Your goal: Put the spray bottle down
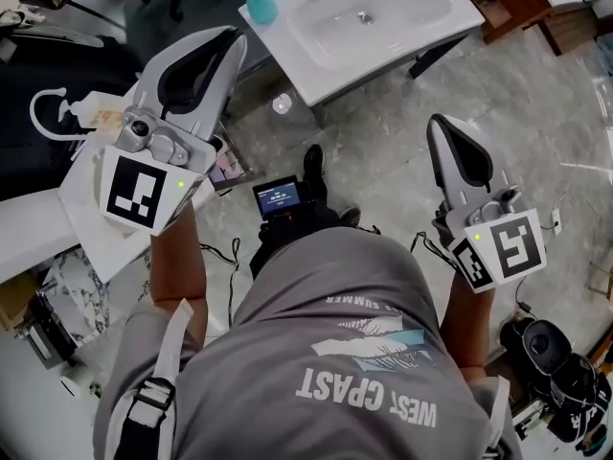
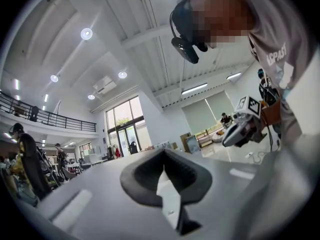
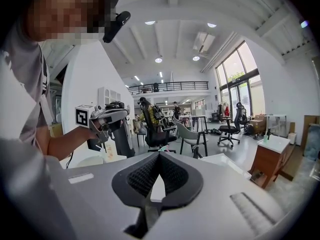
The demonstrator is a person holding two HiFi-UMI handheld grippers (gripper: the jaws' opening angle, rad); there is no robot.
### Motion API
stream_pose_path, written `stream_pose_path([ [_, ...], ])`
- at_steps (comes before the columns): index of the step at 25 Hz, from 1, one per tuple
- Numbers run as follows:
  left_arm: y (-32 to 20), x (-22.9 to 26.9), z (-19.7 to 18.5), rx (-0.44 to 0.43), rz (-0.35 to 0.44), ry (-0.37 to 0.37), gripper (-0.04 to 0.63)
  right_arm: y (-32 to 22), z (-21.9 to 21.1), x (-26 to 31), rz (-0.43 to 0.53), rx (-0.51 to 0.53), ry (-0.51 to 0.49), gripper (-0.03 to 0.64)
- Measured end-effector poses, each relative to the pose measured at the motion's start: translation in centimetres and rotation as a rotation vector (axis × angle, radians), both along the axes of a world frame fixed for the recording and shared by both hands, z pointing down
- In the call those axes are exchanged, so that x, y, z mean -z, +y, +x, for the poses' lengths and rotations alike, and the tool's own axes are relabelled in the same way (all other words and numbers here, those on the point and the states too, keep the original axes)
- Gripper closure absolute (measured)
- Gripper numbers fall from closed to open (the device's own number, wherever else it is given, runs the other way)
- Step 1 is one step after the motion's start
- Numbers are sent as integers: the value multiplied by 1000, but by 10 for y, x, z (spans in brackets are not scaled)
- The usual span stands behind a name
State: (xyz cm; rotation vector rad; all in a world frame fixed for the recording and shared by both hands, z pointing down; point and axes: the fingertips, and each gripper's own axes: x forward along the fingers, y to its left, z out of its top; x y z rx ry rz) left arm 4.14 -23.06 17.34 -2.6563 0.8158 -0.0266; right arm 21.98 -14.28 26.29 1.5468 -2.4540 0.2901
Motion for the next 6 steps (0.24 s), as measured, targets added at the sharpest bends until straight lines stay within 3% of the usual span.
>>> stream_pose_path([
  [6,40,4,-6,25,-17,-24,592,35,-2,15,18,18,4,618],
])
